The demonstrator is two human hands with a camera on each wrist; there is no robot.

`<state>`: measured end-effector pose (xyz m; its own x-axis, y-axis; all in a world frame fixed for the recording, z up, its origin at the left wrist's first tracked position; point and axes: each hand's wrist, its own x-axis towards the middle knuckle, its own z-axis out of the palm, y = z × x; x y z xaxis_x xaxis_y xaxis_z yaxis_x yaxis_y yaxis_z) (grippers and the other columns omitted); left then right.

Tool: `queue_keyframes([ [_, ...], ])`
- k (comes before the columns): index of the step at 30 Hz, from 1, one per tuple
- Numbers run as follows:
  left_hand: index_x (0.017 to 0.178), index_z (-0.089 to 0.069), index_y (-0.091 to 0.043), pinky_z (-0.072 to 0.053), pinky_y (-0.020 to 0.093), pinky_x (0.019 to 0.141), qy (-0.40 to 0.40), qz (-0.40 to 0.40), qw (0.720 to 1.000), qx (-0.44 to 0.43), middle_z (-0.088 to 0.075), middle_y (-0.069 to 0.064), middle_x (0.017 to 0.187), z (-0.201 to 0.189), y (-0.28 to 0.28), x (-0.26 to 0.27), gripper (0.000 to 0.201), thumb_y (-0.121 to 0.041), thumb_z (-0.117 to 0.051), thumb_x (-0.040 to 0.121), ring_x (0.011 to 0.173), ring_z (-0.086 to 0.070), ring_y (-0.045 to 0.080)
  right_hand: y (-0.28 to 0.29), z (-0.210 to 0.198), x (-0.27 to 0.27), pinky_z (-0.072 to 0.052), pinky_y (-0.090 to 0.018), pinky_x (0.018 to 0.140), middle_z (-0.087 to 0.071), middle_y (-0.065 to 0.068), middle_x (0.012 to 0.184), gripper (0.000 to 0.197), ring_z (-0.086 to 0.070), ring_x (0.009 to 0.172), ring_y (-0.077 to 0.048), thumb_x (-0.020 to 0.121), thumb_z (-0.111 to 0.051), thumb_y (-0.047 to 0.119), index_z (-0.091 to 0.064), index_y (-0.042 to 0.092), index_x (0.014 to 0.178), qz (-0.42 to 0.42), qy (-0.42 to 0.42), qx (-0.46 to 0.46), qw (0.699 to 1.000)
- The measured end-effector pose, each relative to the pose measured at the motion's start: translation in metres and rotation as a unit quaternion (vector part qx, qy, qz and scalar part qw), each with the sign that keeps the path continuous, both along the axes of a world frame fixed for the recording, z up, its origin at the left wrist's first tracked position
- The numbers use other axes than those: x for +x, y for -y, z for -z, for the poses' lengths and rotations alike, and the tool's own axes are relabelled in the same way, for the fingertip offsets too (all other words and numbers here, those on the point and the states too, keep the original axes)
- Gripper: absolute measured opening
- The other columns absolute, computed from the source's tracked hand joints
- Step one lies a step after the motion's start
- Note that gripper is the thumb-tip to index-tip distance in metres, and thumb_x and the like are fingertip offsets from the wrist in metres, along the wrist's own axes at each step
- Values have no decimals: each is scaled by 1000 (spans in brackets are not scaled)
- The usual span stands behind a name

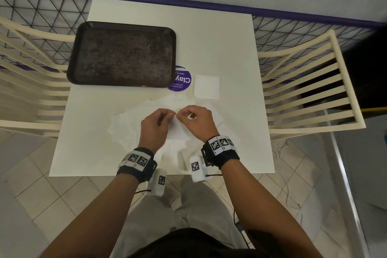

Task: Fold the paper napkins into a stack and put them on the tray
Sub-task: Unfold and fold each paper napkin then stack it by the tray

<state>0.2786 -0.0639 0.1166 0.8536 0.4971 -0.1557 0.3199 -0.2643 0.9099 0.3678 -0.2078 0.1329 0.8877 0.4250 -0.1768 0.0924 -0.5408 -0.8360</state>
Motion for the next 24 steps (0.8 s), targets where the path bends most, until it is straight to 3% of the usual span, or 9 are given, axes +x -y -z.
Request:
queue_keyframes([
  [4,105,-70,-19,-42,2,74,12,-32,999,11,-71,-11,100,-2,-2,-1,12,-22,-59,105,89,-63,-4,12,-3,1,-45,-11,75,-70,17,81,5,-60,77,3,89,-75,26,-75,25,84,21,-33,23,999],
  [7,105,-66,-20,-42,5,75,16,-44,999,10,-69,-11,100,-2,-2,-2,10,-21,-56,106,90,-61,-1,22,0,1,-42,-10,69,-62,15,69,5,-52,65,0,89,-75,23,-76,22,84,41,-57,37,997],
  [10,108,-65,-19,-45,10,75,8,-47,999,6,-70,-9,103,1,0,-2,10,-22,-55,107,90,-62,4,24,0,-1,-42,-9,68,-61,14,67,8,-52,64,2,89,-75,20,-75,23,81,49,-59,47,996],
  [12,111,-64,-18,-44,9,71,2,-54,998,14,-69,-5,104,2,3,-2,11,-22,-54,107,88,-62,7,23,1,-3,-43,-10,69,-61,19,63,12,-54,64,2,89,-75,21,-73,27,80,58,-63,51,995],
  [14,113,-63,-16,-41,6,67,2,-62,998,26,-69,-3,102,2,6,-1,12,-21,-53,108,84,-61,5,21,2,-7,-51,-21,73,-62,21,64,10,-57,66,-1,90,-74,27,-71,32,82,73,-76,62,993],
  [16,114,-62,-14,-41,5,63,4,-70,997,37,-68,0,96,2,7,-1,13,-21,-52,108,79,-60,4,19,2,-11,-56,-31,77,-67,13,72,6,-64,73,-10,90,-72,37,-69,33,93,86,-107,66,988],
  [20,117,-61,-11,-41,3,63,-1,-84,996,43,-67,3,96,2,8,2,15,-19,-50,109,75,-59,5,17,3,-24,-48,-25,73,-67,3,82,33,-65,78,-14,88,-71,45,-58,26,112,63,-168,20,984],
  [22,117,-61,-11,-42,3,63,-8,-88,995,44,-67,2,97,2,8,5,16,-19,-50,109,74,-58,5,18,5,-30,-43,-24,70,-57,6,74,23,-55,70,-11,88,-71,37,-57,21,97,41,-164,-8,986],
  [24,117,-61,-12,-41,4,61,-9,-89,995,41,-66,1,94,3,8,8,16,-20,-50,109,73,-58,5,19,6,-33,-40,-27,63,-47,5,65,27,-44,61,-13,87,-69,25,-47,17,74,24,-145,-21,989],
])
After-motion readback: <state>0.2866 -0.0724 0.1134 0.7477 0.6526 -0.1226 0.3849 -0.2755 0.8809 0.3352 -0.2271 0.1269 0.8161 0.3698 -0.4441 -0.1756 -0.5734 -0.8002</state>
